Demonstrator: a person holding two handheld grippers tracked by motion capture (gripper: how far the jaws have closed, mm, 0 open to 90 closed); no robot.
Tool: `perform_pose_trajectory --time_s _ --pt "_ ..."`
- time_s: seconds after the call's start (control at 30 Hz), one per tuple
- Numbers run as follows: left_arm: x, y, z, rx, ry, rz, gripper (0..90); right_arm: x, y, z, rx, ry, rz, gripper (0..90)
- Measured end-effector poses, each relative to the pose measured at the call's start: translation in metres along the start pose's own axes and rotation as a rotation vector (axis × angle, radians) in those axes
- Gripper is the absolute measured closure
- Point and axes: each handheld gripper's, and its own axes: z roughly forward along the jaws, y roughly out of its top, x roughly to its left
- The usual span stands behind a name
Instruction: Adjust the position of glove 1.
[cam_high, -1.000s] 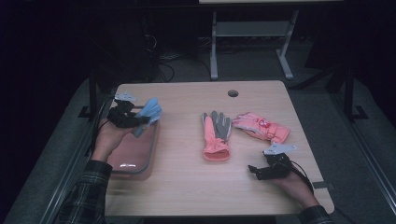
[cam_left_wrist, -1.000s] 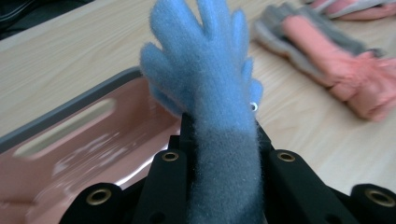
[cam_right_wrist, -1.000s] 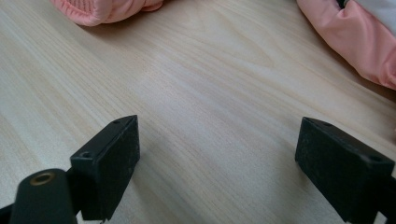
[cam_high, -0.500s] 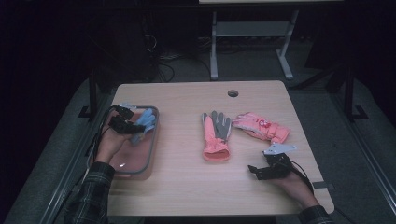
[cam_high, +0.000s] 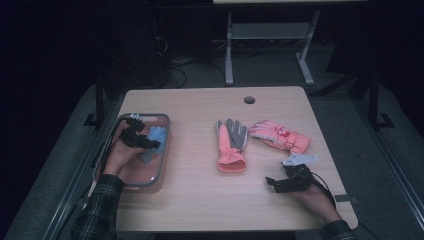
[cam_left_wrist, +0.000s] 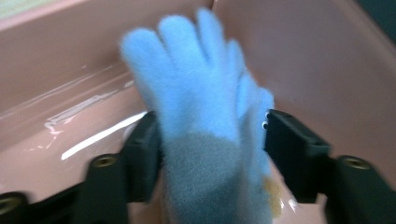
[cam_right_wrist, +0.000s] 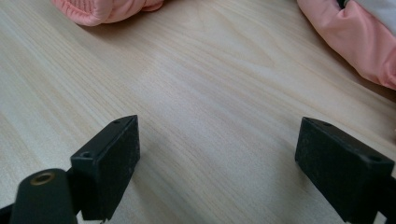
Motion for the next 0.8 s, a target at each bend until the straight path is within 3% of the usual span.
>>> perform_pose_trajectory --time_s 0.2,0.37,0.8 --pt "0.003 -0.001 -0.018 -0.039 0.011 -0.015 18.8 0.001 0.0 0.0 0.003 0.001 0.005 13.3" --pt "-0.003 0.001 -0.033 -0.071 0.017 0.001 16.1 0.001 0.0 0.0 0.003 0.002 0.004 13.3" --pt "-0.056 0.016 -0.053 -0.167 -0.065 0.072 16.1 0.001 0.0 0.0 0.003 0.002 0.005 13.3"
